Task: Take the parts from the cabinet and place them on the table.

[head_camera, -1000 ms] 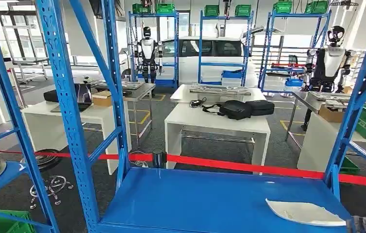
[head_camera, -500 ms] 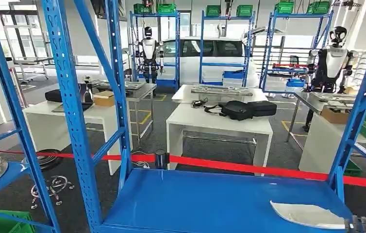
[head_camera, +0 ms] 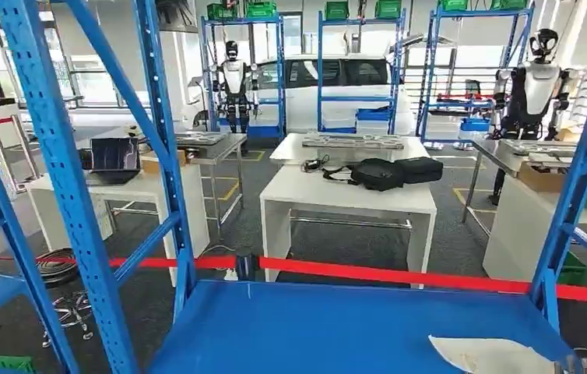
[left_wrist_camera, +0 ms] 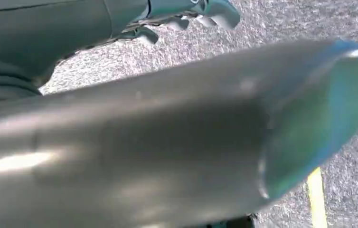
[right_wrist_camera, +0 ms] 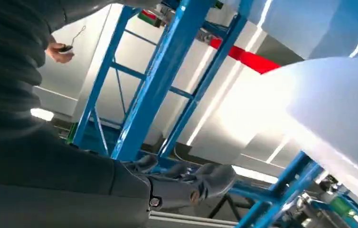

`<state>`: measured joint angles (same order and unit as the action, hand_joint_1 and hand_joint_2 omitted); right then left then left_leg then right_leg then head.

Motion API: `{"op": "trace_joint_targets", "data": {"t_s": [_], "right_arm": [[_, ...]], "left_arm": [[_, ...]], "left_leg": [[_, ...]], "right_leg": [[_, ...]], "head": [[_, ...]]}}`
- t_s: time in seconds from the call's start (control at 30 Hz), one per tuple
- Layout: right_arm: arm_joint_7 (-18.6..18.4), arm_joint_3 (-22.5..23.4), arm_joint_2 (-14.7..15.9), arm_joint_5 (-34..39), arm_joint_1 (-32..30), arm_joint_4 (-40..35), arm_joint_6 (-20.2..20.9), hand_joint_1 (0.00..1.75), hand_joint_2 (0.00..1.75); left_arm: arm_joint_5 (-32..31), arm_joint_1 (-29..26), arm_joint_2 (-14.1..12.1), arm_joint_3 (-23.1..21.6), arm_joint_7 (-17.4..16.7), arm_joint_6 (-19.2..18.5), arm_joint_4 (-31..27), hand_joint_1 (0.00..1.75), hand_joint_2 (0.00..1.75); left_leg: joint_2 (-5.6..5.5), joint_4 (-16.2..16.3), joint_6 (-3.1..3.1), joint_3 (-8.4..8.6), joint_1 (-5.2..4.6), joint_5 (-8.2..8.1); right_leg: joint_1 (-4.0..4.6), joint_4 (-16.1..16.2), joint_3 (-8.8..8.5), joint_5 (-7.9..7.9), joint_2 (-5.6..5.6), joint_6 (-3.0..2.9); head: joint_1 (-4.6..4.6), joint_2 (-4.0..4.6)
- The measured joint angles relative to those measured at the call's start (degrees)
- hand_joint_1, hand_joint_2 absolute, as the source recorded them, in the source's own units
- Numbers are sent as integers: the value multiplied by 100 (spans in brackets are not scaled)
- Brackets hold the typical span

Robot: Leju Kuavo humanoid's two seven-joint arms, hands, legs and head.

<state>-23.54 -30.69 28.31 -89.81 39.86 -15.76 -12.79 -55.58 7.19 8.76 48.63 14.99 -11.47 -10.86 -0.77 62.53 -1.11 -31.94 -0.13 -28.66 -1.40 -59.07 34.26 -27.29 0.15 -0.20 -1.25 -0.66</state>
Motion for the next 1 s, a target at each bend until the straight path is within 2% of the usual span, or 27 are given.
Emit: {"op": "trace_joint_targets", "data": {"t_s": [0.03,0.07,0.1,0.13,0.17,0.2,0.23,0.27,0.3,0.33,0.37,0.4,0.43,0.53,0.57,0.63,0.67,0.7,0.73,0.77,0.8,0.83,0.87,0.9,0.93,0.97,1.0], "right_arm": [[-2,20,11,0,8,-2,-2,0,175],[-2,24,11,0,7,0,-9,0,175],[2,24,9,-2,3,0,-9,0,175],[4,24,6,-2,-9,0,-9,0,175],[4,24,6,-2,-17,0,-11,0,175],[4,28,6,-2,-17,-2,-15,0,175],[4,33,6,-2,-17,-2,-22,0,175],[7,39,4,-2,-22,-2,-37,0,175],[11,44,2,-2,-29,-2,-46,0,175],[22,46,-5,-2,-60,-2,-50,0,175],[29,55,-20,-2,-67,0,-57,0,175],[48,66,-35,-2,-74,0,-63,0,175],[66,78,-57,-9,-98,-19,-87,0,175],[72,136,-13,-17,-73,-39,-96,0,175],[72,157,24,-17,-30,-41,-101,0,175],[92,170,13,-15,-8,-42,-105,0,175],[107,175,9,-18,-46,-42,-105,0,175],[109,184,6,-11,-88,-42,-107,0,175],[122,212,6,2,-112,-42,-107,0,175],[129,249,6,7,-112,-42,-111,45,175],[144,286,6,11,-96,-42,-116,58,175],[164,319,6,17,-86,-42,-116,58,175],[181,334,6,22,-83,-41,-111,84,0],[190,350,6,26,-82,-42,-116,106,0],[192,367,4,26,-91,-42,-120,106,0],[195,382,0,26,-96,-42,-120,175,0],[197,417,-9,26,-95,-42,-120,175,0]], "left_arm": [[0,12,11,0,-2,0,2,0,0],[0,9,15,0,-2,0,4,0,0],[0,6,17,0,-20,0,4,0,0],[0,-13,22,0,-35,0,9,0,0],[0,-29,22,0,-24,0,13,0,0],[0,-30,22,0,-11,0,13,0,0],[0,-24,22,0,4,0,13,0,0],[0,-18,22,0,18,-2,13,0,0],[0,-18,22,0,26,-2,13,0,0],[0,-32,22,0,39,-4,13,0,0],[0,-26,20,0,55,-11,20,0,0],[0,-54,20,0,52,-18,22,0,0],[0,-55,24,2,66,-22,24,0,0],[0,8,46,2,92,-22,18,0,0],[0,28,46,2,111,-22,9,0,0],[2,36,46,2,122,-15,9,0,0],[2,37,46,2,127,-9,9,0,0],[2,34,46,4,131,-2,9,0,0],[7,19,46,9,131,-2,11,0,0],[13,13,50,15,131,0,11,0,0],[20,14,52,24,136,0,11,0,0],[20,15,57,31,140,0,11,0,0],[20,21,57,37,142,0,13,0,0],[20,30,52,44,142,0,11,0,0],[20,25,46,46,142,9,7,0,0],[20,10,46,48,144,9,7,0,0],[20,2,48,55,142,15,9,0,0]], "left_leg": [[10,419,-24,-232,-1,151],[25,937,-43,-589,9,165],[31,1224,-52,-856,10,39],[30,1412,-52,-1107,5,-248],[30,1421,-38,-1271,4,-572],[31,1282,-13,-1366,4,-764],[31,1028,3,-1375,0,-766],[31,663,33,-1345,-11,-550],[32,259,66,-1309,-28,-34],[31,-177,120,-1275,-61,820],[3,-434,167,-1333,-87,1098],[-8,-290,179,-1251,-78,1152],[-14,-224,174,-1247,-90,1101],[-15,-326,247,-1125,-33,1016],[-32,-357,297,-1050,-37,953],[-30,-354,318,-956,-54,846],[-33,-351,327,-919,-65,798],[-44,-340,332,-872,-76,750],[-59,-325,337,-824,-85,702],[-65,-307,336,-768,-98,654],[-72,-293,334,-710,-105,611],[-77,-291,326,-671,-107,581],[-89,-289,304,-663,-131,570],[-107,-291,284,-666,-127,567],[-104,-289,353,-661,-141,516],[-102,-304,397,-641,-140,511],[-99,-317,350,-621,-140,532]], "right_leg": [[-1,19,-102,-52,-12,-34],[4,45,-222,-132,-12,-52],[6,59,-304,-200,-11,-63],[8,62,-416,-234,-16,-74],[8,72,-529,-317,-10,-90],[8,73,-641,-403,4,-84],[7,73,-749,-484,16,-72],[5,74,-856,-580,23,-56],[5,75,-954,-669,26,-36],[7,93,-957,-751,33,-16],[36,16,-1048,-848,57,27],[65,54,-1029,-932,87,77],[51,124,-1097,-1013,94,103],[49,265,-1301,-1090,76,181],[67,-64,-1124,-1232,46,201],[88,-1084,-437,-1576,35,204],[92,-1431,-156,-1626,34,195],[97,-1588,60,-1528,33,176],[100,-1452,130,-1258,32,153],[110,-1071,82,-886,32,125],[125,-565,-48,-493,32,86],[150,-138,-142,-228,24,40],[177,-89,-168,-269,7,-1],[179,-39,-189,-252,13,-5],[168,-4,-199,-246,13,26],[168,-2,-213,-251,18,20],[168,-2,-225,-256,22,13]], "head": [[15,13],[13,9],[18,11],[20,11],[17,11],[24,11],[22,11],[26,11],[28,11],[31,11],[31,15],[28,11],[20,15],[26,9],[9,11],[4,11],[4,11],[2,11],[0,11],[0,11],[-2,11],[-2,11],[7,11],[-13,11],[-2,11],[4,11],[2,11]]}}
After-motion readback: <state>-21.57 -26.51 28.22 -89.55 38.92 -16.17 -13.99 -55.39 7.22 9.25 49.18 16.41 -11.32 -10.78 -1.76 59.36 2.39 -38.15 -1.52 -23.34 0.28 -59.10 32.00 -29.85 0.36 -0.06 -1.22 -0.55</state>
